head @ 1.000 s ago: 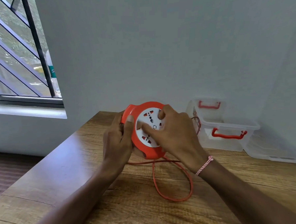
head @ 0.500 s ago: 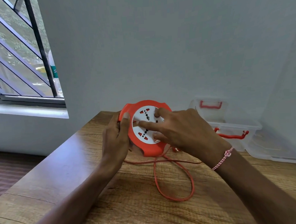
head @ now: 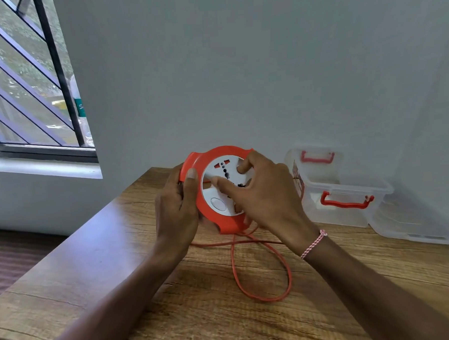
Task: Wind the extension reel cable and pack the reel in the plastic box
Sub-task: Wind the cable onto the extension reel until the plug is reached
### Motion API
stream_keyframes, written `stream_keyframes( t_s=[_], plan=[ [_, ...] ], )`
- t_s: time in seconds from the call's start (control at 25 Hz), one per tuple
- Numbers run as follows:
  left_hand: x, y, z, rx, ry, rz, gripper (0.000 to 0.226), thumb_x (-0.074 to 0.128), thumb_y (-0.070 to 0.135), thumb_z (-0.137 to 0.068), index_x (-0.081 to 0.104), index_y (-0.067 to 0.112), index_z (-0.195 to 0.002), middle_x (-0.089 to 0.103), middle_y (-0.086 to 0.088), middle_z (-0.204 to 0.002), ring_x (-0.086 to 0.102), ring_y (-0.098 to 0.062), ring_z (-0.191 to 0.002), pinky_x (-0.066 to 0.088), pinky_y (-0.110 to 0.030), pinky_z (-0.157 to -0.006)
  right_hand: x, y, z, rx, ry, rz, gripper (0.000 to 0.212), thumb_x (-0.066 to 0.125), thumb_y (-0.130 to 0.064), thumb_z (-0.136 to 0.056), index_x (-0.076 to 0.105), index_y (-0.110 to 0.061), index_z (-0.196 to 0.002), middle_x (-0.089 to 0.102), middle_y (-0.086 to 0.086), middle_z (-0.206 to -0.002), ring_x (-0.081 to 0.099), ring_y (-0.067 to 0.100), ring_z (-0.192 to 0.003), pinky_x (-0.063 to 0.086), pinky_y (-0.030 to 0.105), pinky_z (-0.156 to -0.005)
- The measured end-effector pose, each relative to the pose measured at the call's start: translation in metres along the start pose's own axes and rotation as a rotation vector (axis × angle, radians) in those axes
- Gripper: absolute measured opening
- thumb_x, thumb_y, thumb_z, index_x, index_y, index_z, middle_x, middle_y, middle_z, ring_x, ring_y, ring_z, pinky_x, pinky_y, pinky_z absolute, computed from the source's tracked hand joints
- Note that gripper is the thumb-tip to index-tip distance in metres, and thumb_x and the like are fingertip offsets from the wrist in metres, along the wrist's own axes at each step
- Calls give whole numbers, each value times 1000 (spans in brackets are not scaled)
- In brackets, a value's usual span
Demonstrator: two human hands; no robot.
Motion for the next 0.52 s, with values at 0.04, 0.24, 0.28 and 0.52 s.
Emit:
stream_keyframes(
  t_s=[0.04, 0.24, 0.28, 0.52],
  plan=[
    [-1, -1, -1, -17, 2, 9, 23, 42, 46, -100, 54, 46, -119, 72, 33, -96, 76, -3, -85, 62, -21, -63, -3, 1, -1, -1, 5, 9, 49, 67, -68, -81, 61, -28, -106, 73, -8, -95, 69, 10, -76, 60, 29, -65],
    [-5, -12, -7, -67, 10, -8, 32, 41, 45, -103, 58, 31, -126, 73, 26, -92, 76, -6, -80, 63, -27, -58, -35, 2, -10, -562, -111, 569, 59, 68, -61, -85, 54, -32, -135, 67, -2, -117, 70, 19, -75, 47, 23, -58],
    [-5, -13, -8, -64, 5, -16, 33, 41, 46, -103, 59, 30, -126, 74, 24, -91, 76, -7, -79, 64, -28, -58, -36, 0, -10, -593, -164, 661, 64, 66, -61, -86, 48, -35, -141, 63, -1, -124, 69, 20, -75, 42, 23, -56],
    [-4, -14, -6, -79, -44, -2, 34, 42, 48, -100, 57, 33, -126, 75, 21, -90, 78, -7, -81, 61, -20, -60, -24, -4, -2, -669, -196, 816, 73, 75, -50, -84, 41, -39, -148, 65, 5, -119, 68, 22, -71, 37, 24, -48]
  ],
)
Point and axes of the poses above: each hand's wrist, its own z-axis away from the middle knuckle, its own x-axis out of the palm, y = z × x, the point moved 1 cm from there along -z, towards the middle knuckle
